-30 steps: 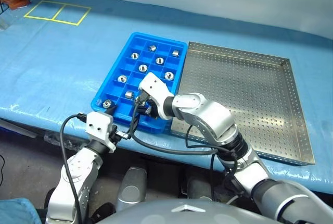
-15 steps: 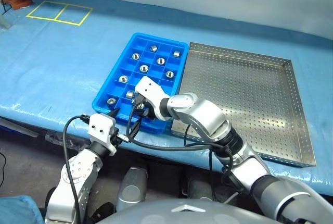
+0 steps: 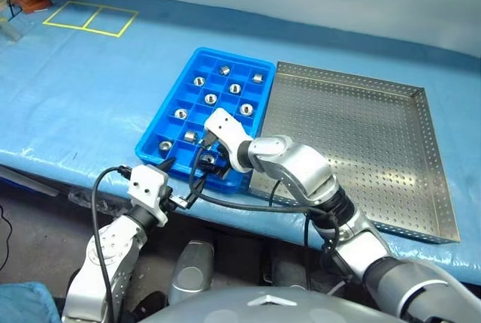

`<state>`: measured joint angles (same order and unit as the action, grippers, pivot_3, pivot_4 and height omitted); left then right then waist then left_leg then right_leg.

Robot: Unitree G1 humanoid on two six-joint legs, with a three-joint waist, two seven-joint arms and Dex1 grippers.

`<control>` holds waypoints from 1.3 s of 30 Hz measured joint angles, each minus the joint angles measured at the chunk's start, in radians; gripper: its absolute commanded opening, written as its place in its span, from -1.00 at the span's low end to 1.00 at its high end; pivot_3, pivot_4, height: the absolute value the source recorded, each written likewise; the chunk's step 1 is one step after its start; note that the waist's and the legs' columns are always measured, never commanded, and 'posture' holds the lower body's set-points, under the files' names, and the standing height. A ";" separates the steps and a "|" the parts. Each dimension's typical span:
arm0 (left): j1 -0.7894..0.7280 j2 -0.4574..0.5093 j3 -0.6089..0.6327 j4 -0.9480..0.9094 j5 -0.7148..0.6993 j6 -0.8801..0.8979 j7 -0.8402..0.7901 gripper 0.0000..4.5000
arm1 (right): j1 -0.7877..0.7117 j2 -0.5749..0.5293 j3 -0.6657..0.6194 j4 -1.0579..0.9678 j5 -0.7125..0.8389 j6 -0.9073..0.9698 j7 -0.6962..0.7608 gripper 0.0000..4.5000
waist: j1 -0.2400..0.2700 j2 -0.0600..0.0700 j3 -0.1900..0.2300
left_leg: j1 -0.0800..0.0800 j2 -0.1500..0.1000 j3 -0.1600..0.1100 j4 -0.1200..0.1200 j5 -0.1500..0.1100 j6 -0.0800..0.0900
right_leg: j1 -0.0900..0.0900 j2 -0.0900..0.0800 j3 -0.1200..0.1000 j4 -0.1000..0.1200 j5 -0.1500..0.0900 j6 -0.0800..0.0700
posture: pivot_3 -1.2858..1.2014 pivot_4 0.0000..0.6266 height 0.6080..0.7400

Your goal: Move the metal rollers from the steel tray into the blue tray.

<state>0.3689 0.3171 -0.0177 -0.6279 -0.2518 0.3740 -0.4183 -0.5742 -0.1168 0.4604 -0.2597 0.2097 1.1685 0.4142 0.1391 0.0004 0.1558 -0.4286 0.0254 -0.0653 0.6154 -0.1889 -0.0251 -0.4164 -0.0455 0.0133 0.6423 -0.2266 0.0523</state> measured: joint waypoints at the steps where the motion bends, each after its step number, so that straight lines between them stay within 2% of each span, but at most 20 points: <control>1: -0.006 0.001 -0.002 0.000 -0.004 0.004 -0.003 1.00 | 0.018 0.002 -0.009 -0.017 0.000 -0.010 -0.008 0.99 | 0.000 0.000 0.000 | 0.000 0.000 0.000 0.000 0.000 0.000 | 0.000 0.000 0.000 0.000 0.000 0.000 | 0.28 -0.52 1.00; 7: -0.088 0.009 -0.023 0.005 -0.034 0.013 -0.042 1.00 | 0.172 0.034 -0.125 -0.161 -0.009 -0.175 -0.105 0.99 | -0.017 -0.002 0.002 | -0.001 0.000 0.000 0.000 0.000 0.000 | -0.001 0.000 0.000 0.000 0.000 0.000 | 0.21 -0.52 1.00; 13: -0.177 0.009 -0.034 0.080 -0.036 0.019 -0.051 1.00 | 0.307 0.018 -0.261 -0.260 -0.087 -0.377 -0.232 0.99 | -0.050 -0.002 0.002 | -0.001 0.000 0.001 0.001 0.000 -0.001 | 0.000 0.000 0.001 0.000 0.000 0.000 | 0.14 -0.52 1.00; 22: -0.350 -0.062 -0.014 0.227 0.044 0.012 0.100 1.00 | 0.545 0.024 -0.465 -0.280 -0.106 -0.470 -0.332 0.99 | -0.113 -0.003 0.002 | 0.000 0.000 0.001 0.003 0.000 0.000 | 0.002 0.001 0.002 0.001 0.001 0.001 | 0.08 -0.52 1.00; 28: -0.419 -0.108 0.046 0.307 0.094 0.009 0.226 1.00 | 0.652 -0.014 -0.477 -0.301 -0.158 -0.532 -0.357 0.99 | -0.138 -0.003 0.002 | 0.001 0.000 0.001 0.005 0.000 0.000 | 0.004 0.001 0.002 0.002 0.001 0.002 | 0.06 -0.52 1.00; 39: -0.480 -0.155 0.147 0.402 0.124 0.001 0.365 1.00 | 0.720 0.029 -0.464 -0.293 -0.188 -0.637 -0.395 0.99 | -0.152 -0.004 0.003 | 0.001 0.000 0.003 0.007 0.000 0.000 | 0.004 0.001 0.005 0.001 0.003 0.005 | 0.03 -0.52 1.00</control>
<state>-0.1111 0.1620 0.1290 -0.2261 -0.1278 0.3754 -0.0529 0.1458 -0.0880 -0.0036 -0.5527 0.0219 0.5311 0.0191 -0.0133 -0.0037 0.1585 -0.4275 0.0254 -0.0626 0.6225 -0.1887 -0.0254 -0.4125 -0.0445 0.0183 0.6437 -0.2234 0.0571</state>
